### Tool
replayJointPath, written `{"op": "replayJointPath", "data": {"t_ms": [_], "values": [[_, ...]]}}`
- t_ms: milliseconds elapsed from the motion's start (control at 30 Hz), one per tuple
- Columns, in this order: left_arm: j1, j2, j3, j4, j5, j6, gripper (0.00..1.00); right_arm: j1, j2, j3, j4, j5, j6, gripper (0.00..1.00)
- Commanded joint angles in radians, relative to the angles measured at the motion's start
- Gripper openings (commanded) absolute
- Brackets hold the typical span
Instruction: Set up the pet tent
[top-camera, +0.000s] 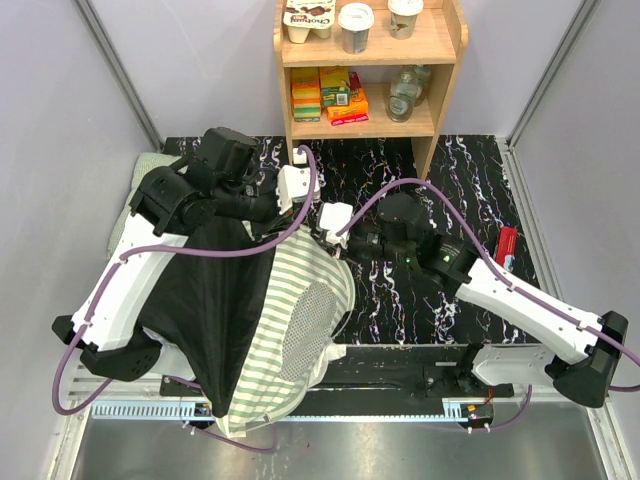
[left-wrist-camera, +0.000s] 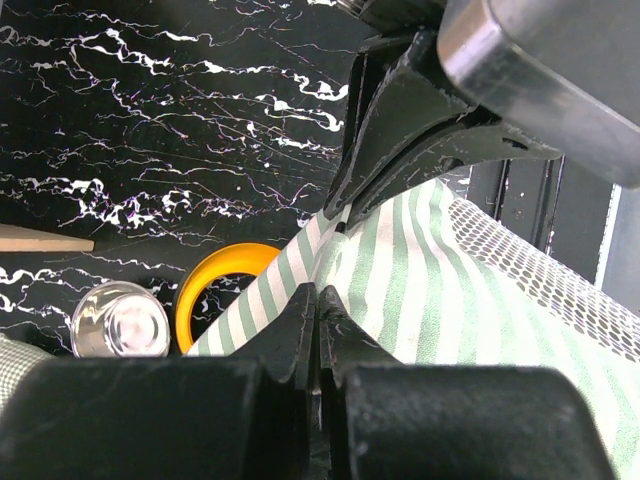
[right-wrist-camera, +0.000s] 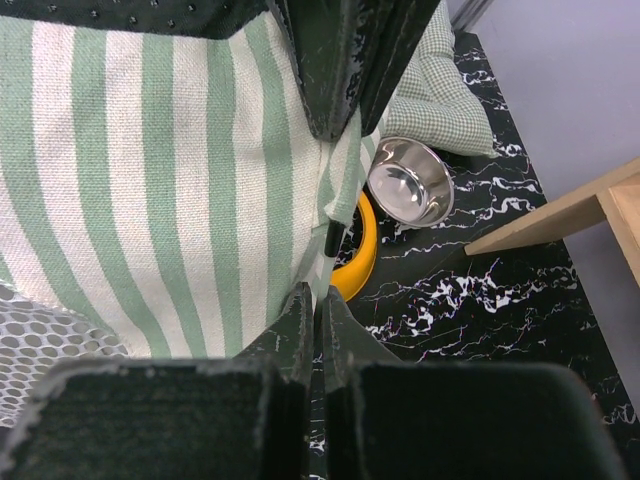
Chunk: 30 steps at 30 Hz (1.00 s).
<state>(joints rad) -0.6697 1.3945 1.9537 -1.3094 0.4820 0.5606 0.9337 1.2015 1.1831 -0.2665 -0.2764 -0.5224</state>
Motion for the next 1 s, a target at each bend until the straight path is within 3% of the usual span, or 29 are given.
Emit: {"op": "replayJointPath", "data": {"t_ms": [0,467,967], "values": [[-0.004,-0.031,0.017,0.03,0.003,0.01,0.0,0.014,-0.002,-0.031,-0.117,0.023,-0.027,0.0],[-0.024,-0.019,0.022,0.03,0.017,-0.004,0.0,0.017,0.046,0.006,-0.128,-0.015,-0.051,0.0],[-0.045,0.006,0.053,-0.005,-0.043,0.028,0.0,0.017,-0.028,-0.053,-0.096,-0.069,-0.071,0.0]]}}
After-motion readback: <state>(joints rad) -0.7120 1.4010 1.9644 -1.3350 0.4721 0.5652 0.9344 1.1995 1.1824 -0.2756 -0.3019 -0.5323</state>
